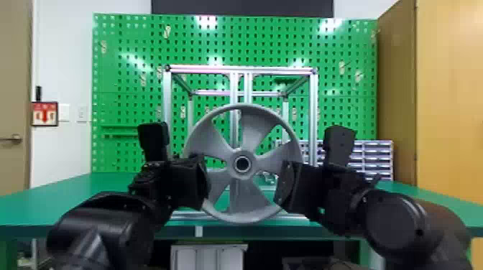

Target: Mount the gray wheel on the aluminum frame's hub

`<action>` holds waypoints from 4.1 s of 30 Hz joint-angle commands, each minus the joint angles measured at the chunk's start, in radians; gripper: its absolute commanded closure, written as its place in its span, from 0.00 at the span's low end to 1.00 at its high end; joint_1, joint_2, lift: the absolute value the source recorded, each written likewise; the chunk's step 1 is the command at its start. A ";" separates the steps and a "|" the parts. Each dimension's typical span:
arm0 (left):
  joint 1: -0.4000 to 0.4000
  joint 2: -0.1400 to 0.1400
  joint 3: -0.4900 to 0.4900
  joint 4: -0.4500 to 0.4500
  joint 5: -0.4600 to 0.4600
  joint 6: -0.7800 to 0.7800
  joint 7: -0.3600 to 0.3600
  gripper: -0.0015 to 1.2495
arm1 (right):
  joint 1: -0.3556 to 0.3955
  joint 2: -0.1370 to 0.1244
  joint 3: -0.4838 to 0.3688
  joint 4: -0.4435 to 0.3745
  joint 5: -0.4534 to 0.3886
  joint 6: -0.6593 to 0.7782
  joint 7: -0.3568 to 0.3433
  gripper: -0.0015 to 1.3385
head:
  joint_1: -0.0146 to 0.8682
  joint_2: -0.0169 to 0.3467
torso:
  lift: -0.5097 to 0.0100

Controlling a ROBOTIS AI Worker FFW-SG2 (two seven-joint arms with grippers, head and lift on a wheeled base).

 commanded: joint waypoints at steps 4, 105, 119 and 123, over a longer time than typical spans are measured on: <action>-0.012 -0.005 0.003 0.029 -0.004 -0.011 0.000 0.67 | -0.009 0.001 0.000 0.030 0.007 -0.015 0.000 0.86 | 0.01 0.06 | 0.02; -0.031 -0.025 -0.022 0.059 0.019 -0.020 -0.070 0.08 | 0.032 0.001 0.023 0.069 -0.035 -0.182 0.000 0.01 | 0.01 0.06 | 0.02; -0.026 -0.026 -0.023 0.039 0.002 -0.020 -0.072 0.05 | 0.038 0.001 0.037 0.069 -0.035 -0.200 0.000 0.00 | 0.01 0.06 | 0.02; -0.021 -0.026 -0.020 0.033 -0.003 -0.019 -0.072 0.05 | 0.040 0.001 0.034 0.069 -0.036 -0.200 0.000 0.00 | 0.01 0.06 | 0.02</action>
